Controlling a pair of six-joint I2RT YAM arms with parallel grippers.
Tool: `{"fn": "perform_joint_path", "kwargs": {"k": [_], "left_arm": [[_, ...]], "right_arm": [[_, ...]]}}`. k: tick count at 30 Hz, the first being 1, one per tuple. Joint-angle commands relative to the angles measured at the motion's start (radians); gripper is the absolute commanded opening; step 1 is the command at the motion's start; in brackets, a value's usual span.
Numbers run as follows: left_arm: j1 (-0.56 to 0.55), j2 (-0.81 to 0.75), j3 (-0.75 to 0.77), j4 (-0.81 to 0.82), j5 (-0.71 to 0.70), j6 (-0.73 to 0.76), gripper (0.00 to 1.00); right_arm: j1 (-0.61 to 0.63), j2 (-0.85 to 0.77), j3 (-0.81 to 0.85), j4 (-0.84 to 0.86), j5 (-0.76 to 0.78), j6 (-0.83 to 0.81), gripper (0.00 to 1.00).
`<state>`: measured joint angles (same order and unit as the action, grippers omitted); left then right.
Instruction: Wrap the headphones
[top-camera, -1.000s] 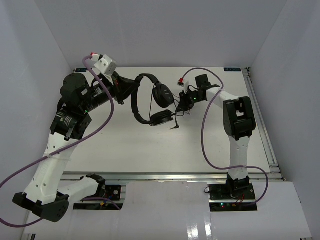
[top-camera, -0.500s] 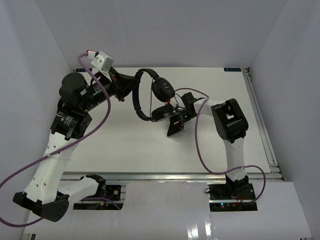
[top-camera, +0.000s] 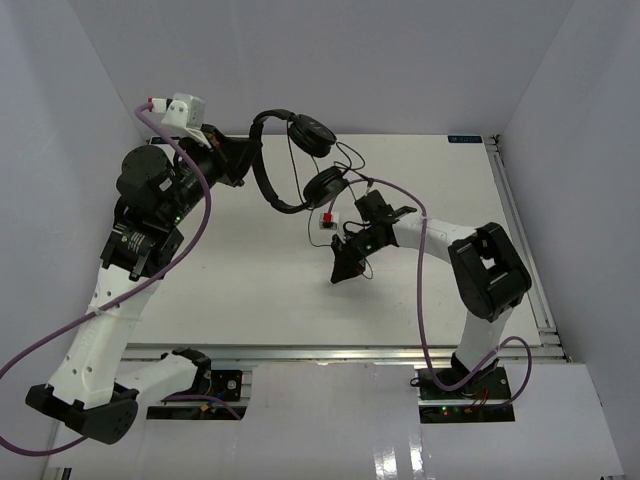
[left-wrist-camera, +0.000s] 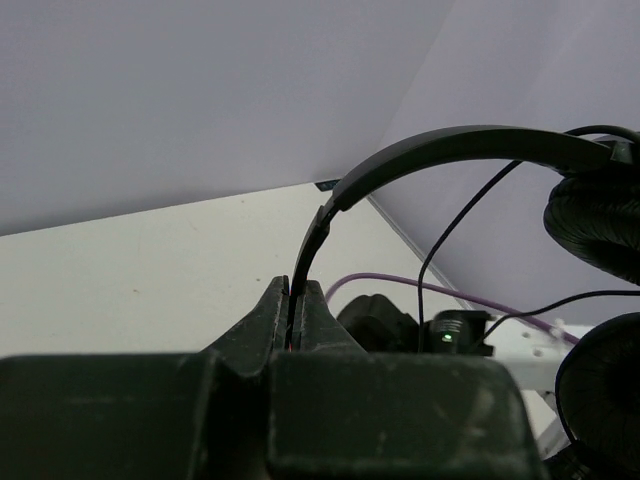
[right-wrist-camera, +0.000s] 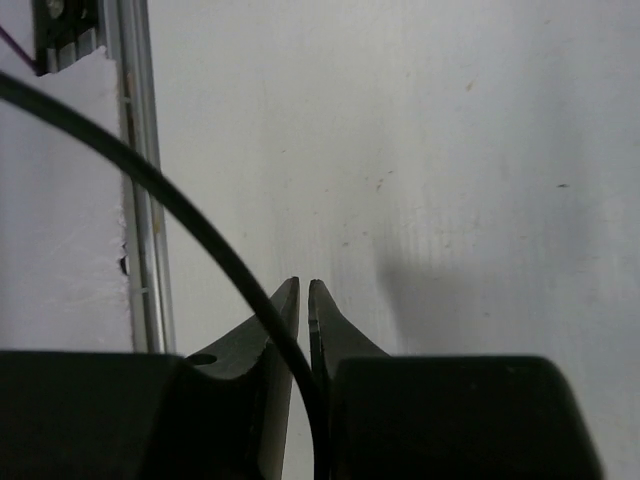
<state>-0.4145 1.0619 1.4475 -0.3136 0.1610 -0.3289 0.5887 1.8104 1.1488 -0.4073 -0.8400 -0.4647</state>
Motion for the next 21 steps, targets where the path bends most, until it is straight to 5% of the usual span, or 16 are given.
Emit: {"fn": "perform_joint_path", "kwargs": {"k": [1,13,21], "left_arm": [[0.001,-0.004,0.063,0.042,-0.126,0.015,0.00],[0.073,0.085,0.164,0.039,-0.166,0.041,0.00],[0.173,0.131,0.168,0.087,-0.069,-0.027,0.00]], "right_arm": [[-0.006,-0.053,-0.044,0.098,0.163,-0.007,0.15],[0.184,-0.275,-0.304,0.305,0.581,-0.204,0.16],[0.241,-0.321,-0.357,0.372,0.707,-0.258,0.17]]}}
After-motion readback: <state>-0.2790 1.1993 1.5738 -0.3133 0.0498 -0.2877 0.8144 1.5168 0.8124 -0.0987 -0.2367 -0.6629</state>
